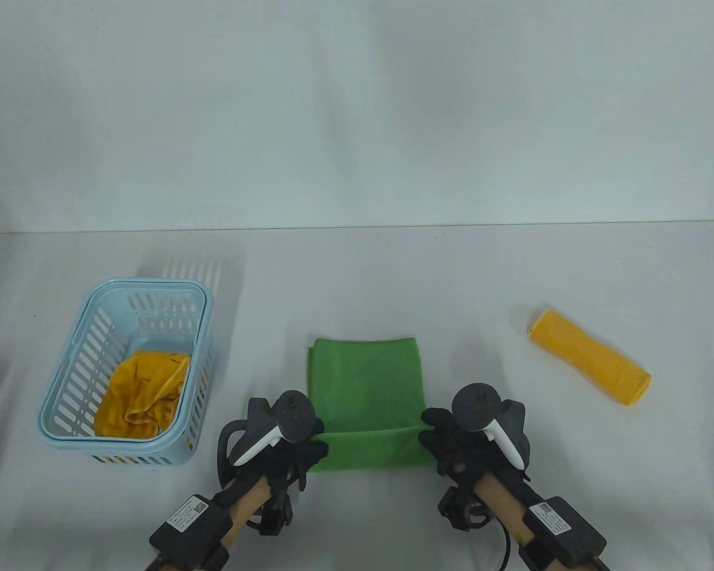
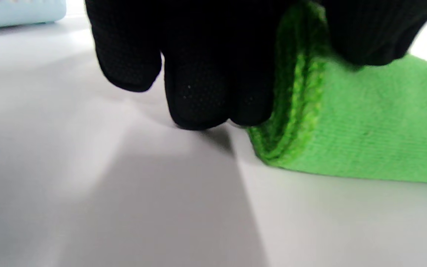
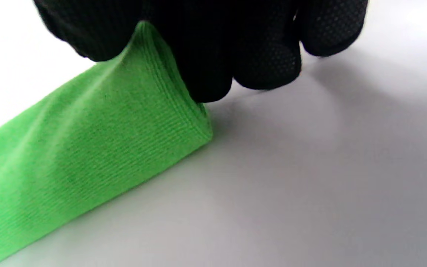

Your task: Roll square towel into towel roll

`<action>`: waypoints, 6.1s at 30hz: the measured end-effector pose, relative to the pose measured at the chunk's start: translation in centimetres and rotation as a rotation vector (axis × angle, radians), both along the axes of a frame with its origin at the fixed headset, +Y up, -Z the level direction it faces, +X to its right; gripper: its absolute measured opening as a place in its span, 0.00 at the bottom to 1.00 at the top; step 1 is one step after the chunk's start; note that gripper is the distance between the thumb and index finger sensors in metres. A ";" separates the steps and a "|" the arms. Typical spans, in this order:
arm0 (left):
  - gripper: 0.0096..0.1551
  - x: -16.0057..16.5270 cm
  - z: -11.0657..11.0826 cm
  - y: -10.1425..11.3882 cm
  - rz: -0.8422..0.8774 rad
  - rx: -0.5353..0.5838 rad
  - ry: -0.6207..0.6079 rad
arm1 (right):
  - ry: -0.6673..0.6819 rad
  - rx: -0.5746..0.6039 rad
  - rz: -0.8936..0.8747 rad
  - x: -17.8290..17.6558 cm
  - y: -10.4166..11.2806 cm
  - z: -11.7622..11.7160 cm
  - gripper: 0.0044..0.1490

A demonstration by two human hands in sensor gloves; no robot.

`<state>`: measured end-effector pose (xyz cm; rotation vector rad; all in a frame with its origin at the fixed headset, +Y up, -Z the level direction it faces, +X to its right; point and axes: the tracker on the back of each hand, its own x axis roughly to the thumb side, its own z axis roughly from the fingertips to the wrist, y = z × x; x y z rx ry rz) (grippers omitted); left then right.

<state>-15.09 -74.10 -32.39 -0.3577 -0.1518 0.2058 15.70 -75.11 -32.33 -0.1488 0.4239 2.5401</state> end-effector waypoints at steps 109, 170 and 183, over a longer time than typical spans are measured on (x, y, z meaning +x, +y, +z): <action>0.46 3.6 3.0 2.0 -0.212 0.179 -0.274 | 0.308 0.119 0.171 -3.8 2.2 2.2 0.42; 0.44 -1.3 -0.5 0.3 -0.025 0.025 0.114 | -0.036 0.024 0.019 0.3 0.1 -0.3 0.44; 0.47 -0.7 0.4 2.2 -0.086 0.172 0.067 | -0.016 0.086 0.047 0.3 1.6 0.0 0.47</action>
